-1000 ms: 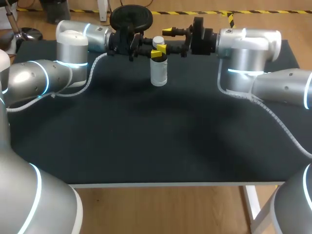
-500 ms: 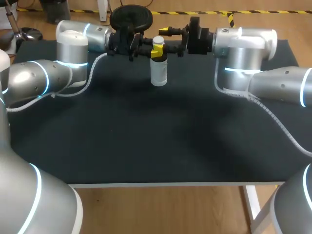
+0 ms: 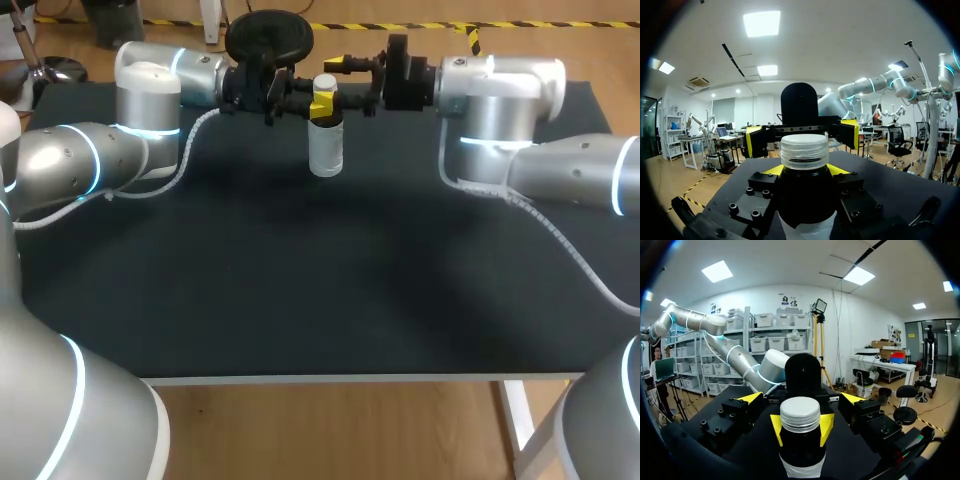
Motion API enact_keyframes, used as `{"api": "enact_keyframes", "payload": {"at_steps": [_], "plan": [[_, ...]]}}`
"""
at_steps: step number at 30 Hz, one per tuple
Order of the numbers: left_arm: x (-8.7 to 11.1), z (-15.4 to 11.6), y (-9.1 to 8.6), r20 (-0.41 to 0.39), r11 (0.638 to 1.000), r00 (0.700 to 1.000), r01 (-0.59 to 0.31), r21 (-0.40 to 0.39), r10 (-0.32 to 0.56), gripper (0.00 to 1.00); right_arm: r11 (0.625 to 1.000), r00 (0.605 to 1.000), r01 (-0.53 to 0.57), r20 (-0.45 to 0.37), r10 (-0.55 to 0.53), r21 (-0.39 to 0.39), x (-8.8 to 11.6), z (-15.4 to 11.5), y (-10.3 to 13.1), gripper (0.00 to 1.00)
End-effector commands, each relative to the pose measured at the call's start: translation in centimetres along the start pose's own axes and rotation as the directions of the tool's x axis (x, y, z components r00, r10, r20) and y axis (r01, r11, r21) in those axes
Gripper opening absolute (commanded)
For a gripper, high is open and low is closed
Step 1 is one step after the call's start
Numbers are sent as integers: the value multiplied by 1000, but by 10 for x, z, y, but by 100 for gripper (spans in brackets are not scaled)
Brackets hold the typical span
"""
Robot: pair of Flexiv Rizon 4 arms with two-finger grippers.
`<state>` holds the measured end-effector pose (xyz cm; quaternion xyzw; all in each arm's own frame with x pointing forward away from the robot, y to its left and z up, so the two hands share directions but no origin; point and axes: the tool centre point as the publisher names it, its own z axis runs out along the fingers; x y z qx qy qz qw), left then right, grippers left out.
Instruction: Unscrew the bottle cap
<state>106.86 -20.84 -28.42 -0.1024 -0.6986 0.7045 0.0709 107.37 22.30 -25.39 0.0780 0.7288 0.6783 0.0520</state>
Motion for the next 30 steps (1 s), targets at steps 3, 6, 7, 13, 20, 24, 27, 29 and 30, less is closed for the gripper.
{"api": "enact_keyframes", "payload": {"at_steps": [3,6,7,13,20,24,27,29,30], "plan": [[-3,0,1,-6,1000,1000,1,2,-1,0,1000,1000,0,-14,-1,-5,-2,3,-2,100],[-3,0,1,-6,1000,1000,1,2,-1,0,1000,1000,-2,-17,2,-6,-2,3,-2,100],[-3,0,1,-6,1000,1000,1,2,-1,0,1000,1000,-2,-18,2,-7,-2,3,-2,100],[-3,0,1,-6,1000,1000,1,2,-1,0,1000,1000,-4,-23,4,-10,-2,3,-3,63],[-3,0,1,-6,1000,1000,1,2,-1,0,1000,1000,-1,-30,1,-10,-2,2,-3,40],[-3,0,1,-6,1000,1000,1,2,-1,0,1000,999,0,-34,0,-8,-1,2,-3,39],[-3,0,1,-6,1000,1000,1,2,-1,0,1000,999,1,-37,-1,-7,-1,2,-3,30],[-3,0,1,-6,1000,1000,1,2,-1,0,1000,999,3,-42,-3,-2,-1,2,-3,8],[-3,0,1,-6,1000,1000,1,2,-1,0,1000,999,5,-45,-5,0,-1,2,-3,0]]}}
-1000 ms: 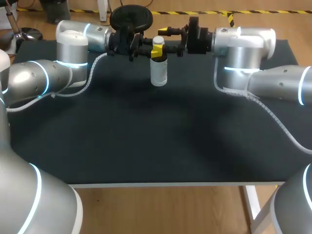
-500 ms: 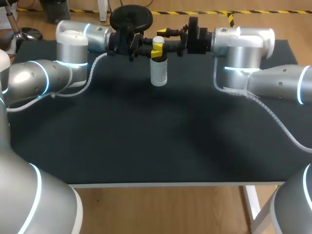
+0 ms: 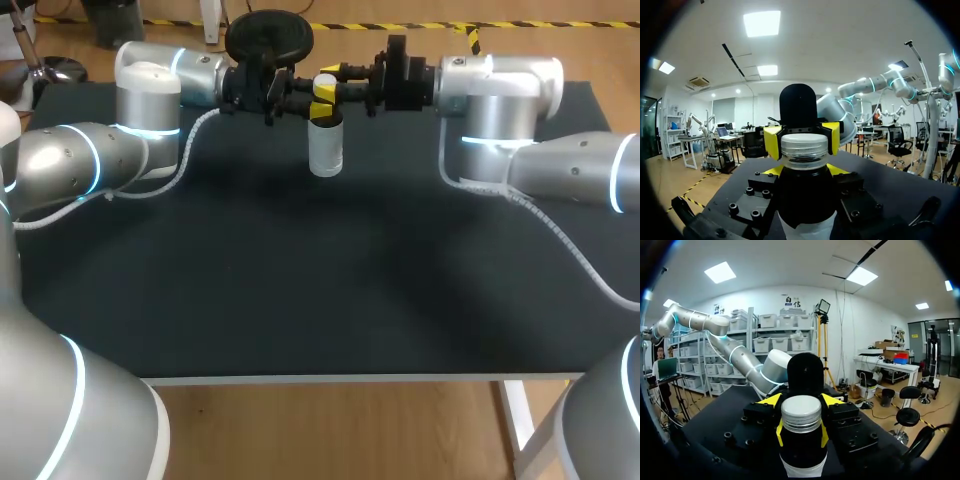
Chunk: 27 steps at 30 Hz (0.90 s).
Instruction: Unscrew the bottle cap
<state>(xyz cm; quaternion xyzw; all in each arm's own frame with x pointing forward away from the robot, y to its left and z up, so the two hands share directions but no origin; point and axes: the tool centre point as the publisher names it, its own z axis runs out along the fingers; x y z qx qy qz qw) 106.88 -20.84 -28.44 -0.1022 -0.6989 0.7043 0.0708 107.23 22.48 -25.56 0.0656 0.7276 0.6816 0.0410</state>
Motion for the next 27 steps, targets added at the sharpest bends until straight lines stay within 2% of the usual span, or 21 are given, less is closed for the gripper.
{"api": "enact_keyframes", "payload": {"at_steps": [1,5,9,14,18,27], "plan": [[-3,0,1,-7,1000,1000,1,2,-1,0,1000,1000,3,-19,-3,10,-3,0,-1,0],[-3,0,1,-7,1000,1000,1,2,-1,0,1000,998,-7,-70,8,21,-7,0,-2,0],[-3,0,1,-7,1000,1000,1,2,-1,0,1000,984,-25,-178,28,18,-12,2,-2,0],[-3,0,1,-7,1000,1000,1,2,-1,0,999,961,-29,-274,35,29,-16,1,-2,0],[-3,0,1,-7,1000,1000,1,2,-1,0,999,920,-4,-392,19,40,-17,2,1,0],[-3,0,1,-7,1000,1000,1,2,-1,0,997,825,48,-565,-10,53,-10,6,7,0]]}}
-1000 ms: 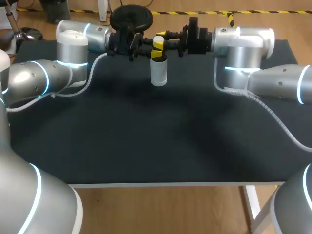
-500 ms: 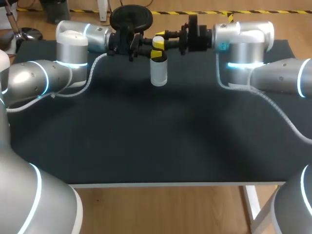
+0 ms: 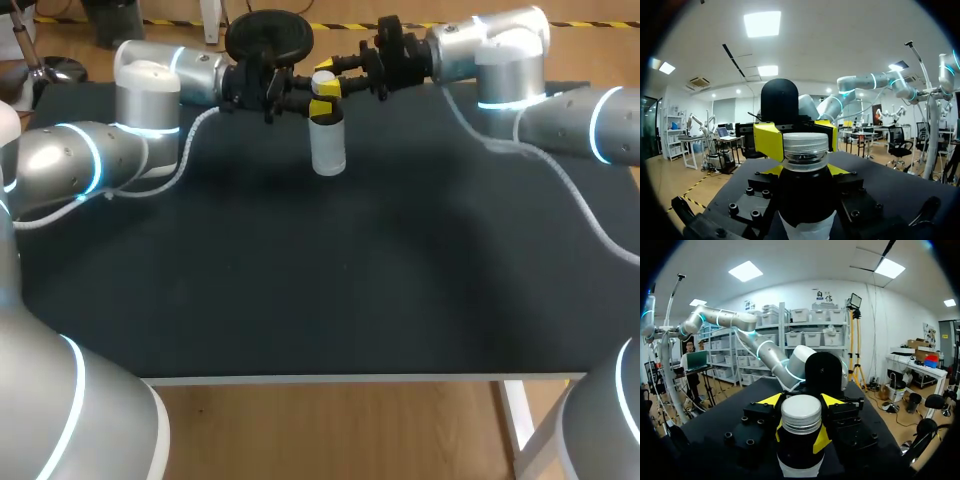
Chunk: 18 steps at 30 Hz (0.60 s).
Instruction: Unscrew the bottle cap
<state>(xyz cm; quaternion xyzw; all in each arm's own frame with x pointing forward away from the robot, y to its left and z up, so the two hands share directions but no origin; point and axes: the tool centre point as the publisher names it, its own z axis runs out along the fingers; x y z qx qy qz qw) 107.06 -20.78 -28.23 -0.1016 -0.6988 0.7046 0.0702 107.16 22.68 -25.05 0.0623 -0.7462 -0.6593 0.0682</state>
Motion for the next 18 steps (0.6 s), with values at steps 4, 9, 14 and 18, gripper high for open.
{"api": "enact_keyframes", "payload": {"at_steps": [4,9,14,18], "plan": [[-1,1,3,-8,1000,1000,1,2,-1,0,1000,931,-12,-364,15,10,-9,3,2,0],[-1,1,3,-8,1000,1000,1,2,-1,0,1000,932,12,-361,-7,12,-9,-3,7,0],[-1,1,3,-8,1000,1000,1,2,-1,0,999,947,52,-317,-49,0,-9,-19,22,0],[-1,1,3,-8,1000,1000,1,2,-1,0,997,959,82,-272,-75,13,-9,-37,35,0]]}}
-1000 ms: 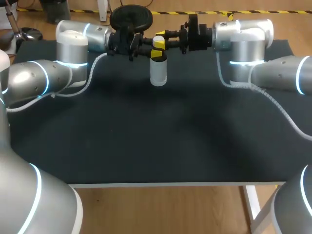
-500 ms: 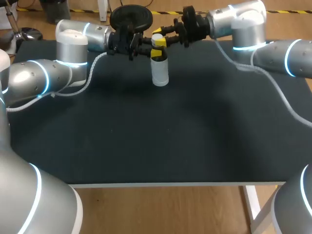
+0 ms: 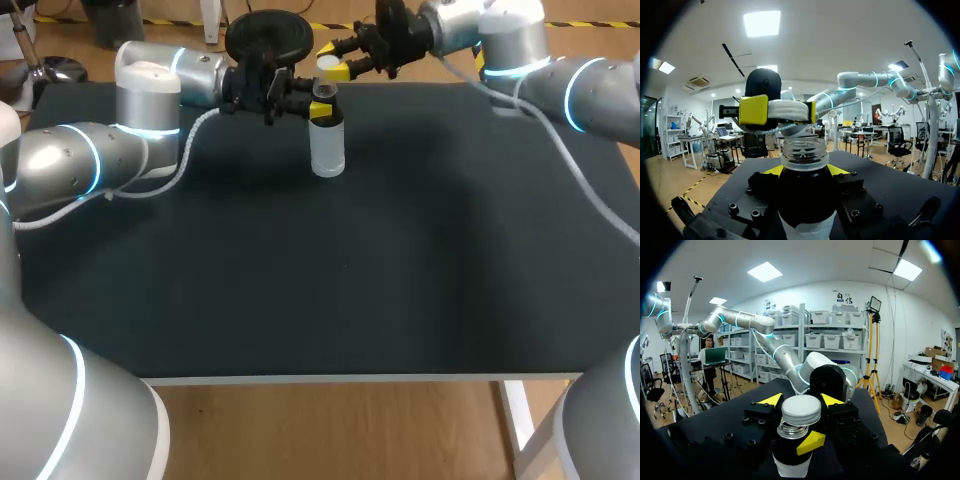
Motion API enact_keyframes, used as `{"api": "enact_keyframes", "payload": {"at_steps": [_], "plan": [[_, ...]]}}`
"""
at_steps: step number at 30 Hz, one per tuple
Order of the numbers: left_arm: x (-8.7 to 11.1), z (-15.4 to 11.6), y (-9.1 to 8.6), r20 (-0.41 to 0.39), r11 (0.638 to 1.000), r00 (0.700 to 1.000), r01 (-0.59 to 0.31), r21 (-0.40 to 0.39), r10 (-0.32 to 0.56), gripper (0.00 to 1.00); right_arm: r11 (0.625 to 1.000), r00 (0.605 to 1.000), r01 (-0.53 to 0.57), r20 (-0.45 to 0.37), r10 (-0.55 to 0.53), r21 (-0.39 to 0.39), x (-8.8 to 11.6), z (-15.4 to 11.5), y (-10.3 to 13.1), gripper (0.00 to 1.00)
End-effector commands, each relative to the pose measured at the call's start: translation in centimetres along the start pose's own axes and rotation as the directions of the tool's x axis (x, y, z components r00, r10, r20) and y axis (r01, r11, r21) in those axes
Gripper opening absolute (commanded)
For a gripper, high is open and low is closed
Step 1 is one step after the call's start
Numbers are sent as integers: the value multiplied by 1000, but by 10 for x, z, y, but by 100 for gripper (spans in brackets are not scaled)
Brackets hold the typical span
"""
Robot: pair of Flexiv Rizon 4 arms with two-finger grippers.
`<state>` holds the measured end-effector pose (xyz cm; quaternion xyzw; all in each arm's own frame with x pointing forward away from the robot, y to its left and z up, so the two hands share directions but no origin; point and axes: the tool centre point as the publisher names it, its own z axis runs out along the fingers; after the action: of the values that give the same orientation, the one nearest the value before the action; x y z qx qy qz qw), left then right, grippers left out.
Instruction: Unscrew the bottle cap
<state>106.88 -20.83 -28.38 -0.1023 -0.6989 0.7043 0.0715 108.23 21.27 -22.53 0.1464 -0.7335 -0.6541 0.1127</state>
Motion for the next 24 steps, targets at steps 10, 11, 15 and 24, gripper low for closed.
{"api": "enact_keyframes", "payload": {"at_steps": [10,11,15,24], "plan": [[-3,0,1,-6,1000,1000,0,2,0,0,997,995,-37,95,31,69,24,-78,6,0],[-3,0,1,-6,1000,1000,0,2,0,0,996,992,-49,117,40,76,28,-83,3,0],[-3,0,1,-6,1000,1000,0,2,0,0,990,975,-103,206,82,92,43,-98,-14,0],[-3,0,1,-6,1000,1000,0,2,0,0,964,912,-236,370,176,122,69,-113,-66,0]]}}
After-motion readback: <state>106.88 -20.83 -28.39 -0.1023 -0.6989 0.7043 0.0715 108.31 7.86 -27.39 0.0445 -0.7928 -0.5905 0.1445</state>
